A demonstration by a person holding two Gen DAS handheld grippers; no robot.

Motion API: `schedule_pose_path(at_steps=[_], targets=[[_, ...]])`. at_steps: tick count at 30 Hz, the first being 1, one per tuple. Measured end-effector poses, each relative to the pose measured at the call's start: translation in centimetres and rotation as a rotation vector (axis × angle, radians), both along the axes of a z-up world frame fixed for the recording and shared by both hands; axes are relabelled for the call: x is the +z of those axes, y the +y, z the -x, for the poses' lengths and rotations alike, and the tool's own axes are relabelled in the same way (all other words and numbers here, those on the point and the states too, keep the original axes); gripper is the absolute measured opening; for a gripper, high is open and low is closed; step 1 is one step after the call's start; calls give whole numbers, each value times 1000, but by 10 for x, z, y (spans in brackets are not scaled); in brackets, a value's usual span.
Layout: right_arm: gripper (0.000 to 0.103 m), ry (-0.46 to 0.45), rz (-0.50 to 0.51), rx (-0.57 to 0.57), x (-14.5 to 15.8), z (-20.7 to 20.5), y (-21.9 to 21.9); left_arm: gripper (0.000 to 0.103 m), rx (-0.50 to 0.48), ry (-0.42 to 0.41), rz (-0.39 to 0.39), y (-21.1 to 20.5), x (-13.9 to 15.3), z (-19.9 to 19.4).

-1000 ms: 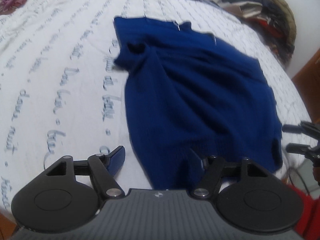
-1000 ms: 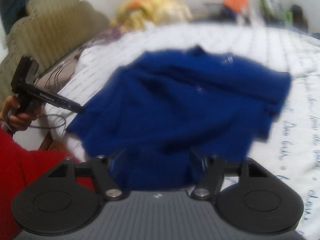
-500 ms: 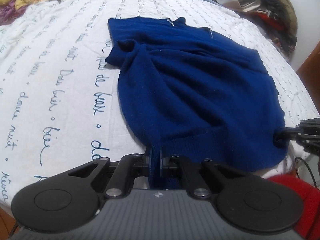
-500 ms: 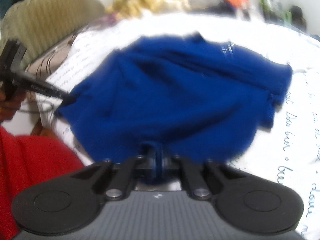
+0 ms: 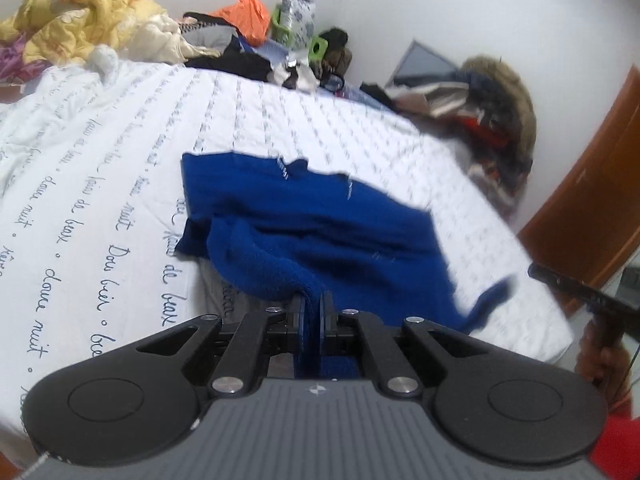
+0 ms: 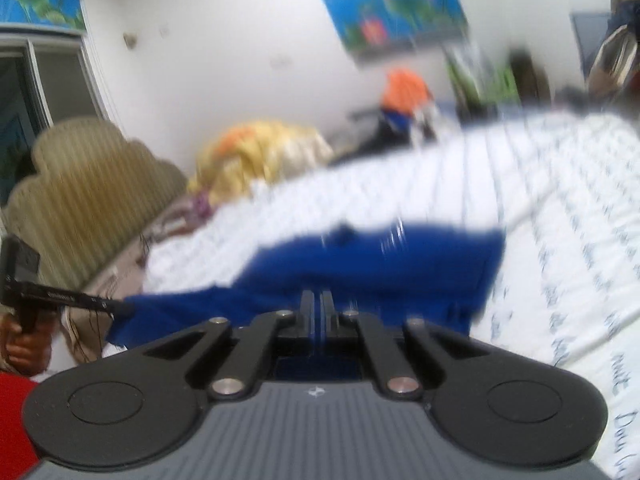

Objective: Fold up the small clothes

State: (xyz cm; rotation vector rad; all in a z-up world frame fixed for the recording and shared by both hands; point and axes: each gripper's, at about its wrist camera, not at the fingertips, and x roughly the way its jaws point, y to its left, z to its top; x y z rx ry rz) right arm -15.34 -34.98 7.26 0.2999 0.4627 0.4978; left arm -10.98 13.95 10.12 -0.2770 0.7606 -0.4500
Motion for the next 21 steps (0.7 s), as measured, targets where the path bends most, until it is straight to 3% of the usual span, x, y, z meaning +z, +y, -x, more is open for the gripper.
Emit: schedule_pose_path(at_steps=[3,5,10,13,15,18,21], targets=[[2,-59,-22,-19,18,14,-10,6,-26,-29,88,5,13,6],[2,-82,16,-22,24,17,-9,6,-40,-50,110,3,18,5],[7,-6,289,59,-6,2,27,6,-39,-5,71,-9,4,-6],[30,46,449,94,-38,-10,44,6,-32,12,51,-6,0,-7],[63,63,518,125,-57,-9,49,6,-25,20,48,-3,-3,-10],[66,48,520,206,-69,-12,59,6,-14,24,36,-1,-6,-13],[66,67,449,282,-73,-30,65,6,-20,28,30,-4,-9,-15]])
